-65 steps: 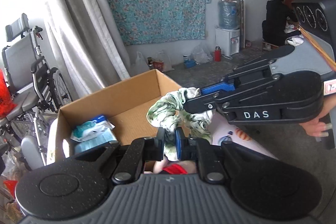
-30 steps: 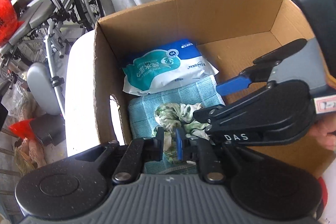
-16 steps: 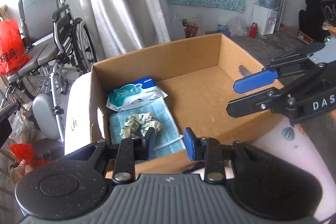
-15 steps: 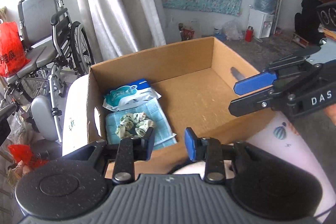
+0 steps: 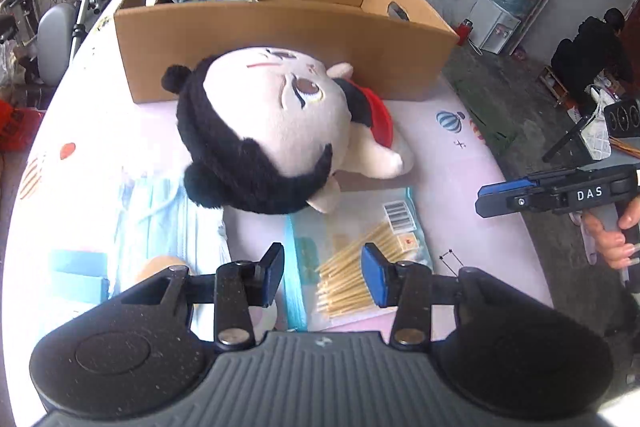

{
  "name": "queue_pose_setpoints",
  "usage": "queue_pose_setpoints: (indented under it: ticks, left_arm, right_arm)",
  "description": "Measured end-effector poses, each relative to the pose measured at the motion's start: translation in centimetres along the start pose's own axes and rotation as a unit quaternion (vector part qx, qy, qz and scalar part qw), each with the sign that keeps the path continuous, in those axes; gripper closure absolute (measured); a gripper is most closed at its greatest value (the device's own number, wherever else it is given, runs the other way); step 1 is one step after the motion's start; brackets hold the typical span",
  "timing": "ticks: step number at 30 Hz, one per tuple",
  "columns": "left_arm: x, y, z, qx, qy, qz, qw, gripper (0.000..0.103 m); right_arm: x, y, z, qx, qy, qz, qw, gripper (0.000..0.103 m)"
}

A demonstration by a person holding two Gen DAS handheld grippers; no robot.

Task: Organize soft objects
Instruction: 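Move the left gripper to the cotton-swab pack and close on its edge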

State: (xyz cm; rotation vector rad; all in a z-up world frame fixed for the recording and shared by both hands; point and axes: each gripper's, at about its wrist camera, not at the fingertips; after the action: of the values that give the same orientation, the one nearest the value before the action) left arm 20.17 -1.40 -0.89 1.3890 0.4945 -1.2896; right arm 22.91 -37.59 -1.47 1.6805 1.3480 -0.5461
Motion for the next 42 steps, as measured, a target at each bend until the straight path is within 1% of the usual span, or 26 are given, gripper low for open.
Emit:
queue_pose_setpoints:
  ticks: [2,3,5,8,9,11,12,14,16,18,19,20,21,22,23,25,26,28,30,31,32,35,38,39,40,42]
  left_arm:
    - [2.0,-1.0,0.3,-0.001,-0.006,-0.012,0.9999,0.052]
    - [2.9,-1.6,0.4,-0.005,-0.003,-0.013,0.9999,0.048]
    - [4.2,-2.2,0.4,-0.017,0.015,-0.001,0.9998,0.045]
    - [5.8,-2.2,0.4,-0.024,0.021,0.001,0.9995,0.042]
    - [6.3,-2.2,0.4,-0.022,0.021,-0.003,0.9995,0.040]
    - [7.1,-2.1,0.7,-0.014,0.038,-0.013,0.9991,0.038]
    - [7.5,-1.9,0.9,-0.003,0.049,-0.019,0.9986,0.034]
    - [8.1,-1.8,1.0,0.006,0.050,-0.027,0.9984,0.028]
    - [8.4,-1.7,0.9,0.007,0.043,-0.019,0.9989,0.024]
    - [8.5,-1.6,0.7,-0.002,0.034,-0.013,0.9993,0.023]
    - [8.6,-1.6,0.7,-0.002,0.028,-0.010,0.9996,0.023]
    - [8.6,-1.6,0.7,-0.001,0.023,-0.006,0.9997,0.028]
    - [8.6,-1.6,0.8,0.003,0.016,-0.005,0.9999,0.034]
    - [8.5,-1.6,0.8,0.006,0.007,-0.004,1.0000,0.037]
    - [8.4,-1.7,0.7,0.004,-0.008,-0.004,0.9999,0.041]
    - [8.2,-1.9,0.4,-0.012,-0.034,-0.008,0.9993,0.046]
    - [8.1,-2.0,0.3,-0.017,-0.038,-0.010,0.9991,0.050]
    - [7.9,-2.2,-0.1,-0.027,-0.049,-0.017,0.9983,0.057]
    - [7.9,-2.4,-0.7,-0.048,-0.066,-0.021,0.9964,0.072]
    - [7.9,-2.6,-1.1,-0.061,-0.071,-0.021,0.9954,0.076]
    - [7.9,-2.6,-1.4,-0.067,-0.073,-0.022,0.9949,0.083]
    - [8.2,-3.1,-2.3,-0.100,-0.089,-0.025,0.9908,0.094]
    - [8.8,-3.7,-2.1,-0.114,-0.123,-0.040,0.9851,0.096]
    - [8.9,-3.9,-1.7,-0.109,-0.125,-0.040,0.9853,0.097]
    - [8.9,-3.9,-1.2,-0.098,-0.116,-0.036,0.9877,0.098]
    - [8.8,-3.7,-0.5,-0.087,-0.103,-0.033,0.9903,0.099]
  right_arm:
    - [1.1,-1.6,0.2,0.017,0.015,-0.009,1.000,0.056]
    - [1.8,-1.9,0.2,0.026,0.018,-0.011,0.999,0.056]
    - [3.3,-2.2,0.0,0.043,0.020,-0.023,0.999,0.056]
    - [4.9,-2.2,-0.3,0.054,0.034,-0.027,0.998,0.056]
    - [5.2,-2.1,-0.3,0.060,0.033,-0.027,0.997,0.056]
    - [5.5,-1.9,-0.3,0.065,0.046,-0.016,0.997,0.054]
    - [5.6,-1.8,-0.3,0.067,0.049,-0.014,0.996,0.054]
    - [5.9,-1.6,-0.2,0.061,0.058,-0.013,0.996,0.055]
    - [6.1,-1.4,0.3,0.076,0.073,-0.012,0.994,0.055]
    - [6.2,-1.4,1.0,0.104,0.085,-0.012,0.991,0.060]
    - [6.2,-1.5,1.3,0.112,0.088,-0.011,0.990,0.068]
    - [5.9,-1.6,1.9,0.119,0.087,-0.010,0.989,0.079]
    - [6.0,-1.7,2.3,0.124,0.086,-0.009,0.988,0.086]
    - [6.0,-2.1,3.0,0.138,0.091,-0.008,0.986,0.094]
    - [6.0,-2.5,3.7,0.156,0.105,-0.007,0.982,0.096]
    - [6.1,-2.9,5.1,0.188,0.132,-0.006,0.973,0.097]
    - [6.2,-3.0,5.3,0.192,0.138,-0.007,0.972,0.097]
    - [6.1,-3.2,5.0,0.174,0.138,-0.013,0.975,0.097]
    - [6.0,-3.4,4.6,0.153,0.136,-0.021,0.979,0.097]
    - [5.9,-3.5,4.6,0.147,0.139,-0.025,0.979,0.097]
    - [5.9,-3.7,4.8,0.150,0.144,-0.026,0.978,0.097]
    - [6.1,-4.2,5.7,0.184,0.165,-0.021,0.969,0.097]
    - [6.2,-4.4,6.0,0.203,0.171,-0.015,0.964,0.097]
    - [6.2,-4.6,5.9,0.210,0.167,-0.011,0.963,0.097]
    - [6.1,-4.7,5.7,0.213,0.162,-0.008,0.964,0.097]
    - [5.7,-4.7,4.6,0.195,0.136,-0.002,0.971,0.097]
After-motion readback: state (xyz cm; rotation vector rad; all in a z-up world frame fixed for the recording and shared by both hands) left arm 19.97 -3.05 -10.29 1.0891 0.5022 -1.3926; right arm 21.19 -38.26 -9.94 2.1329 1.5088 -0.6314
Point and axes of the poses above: each gripper's, at about its wrist camera, not at the fingertips, and x roughly the way its jaws point, z to its right, y to its top, and after that the axes turned 5 degrees about -z, right-handed
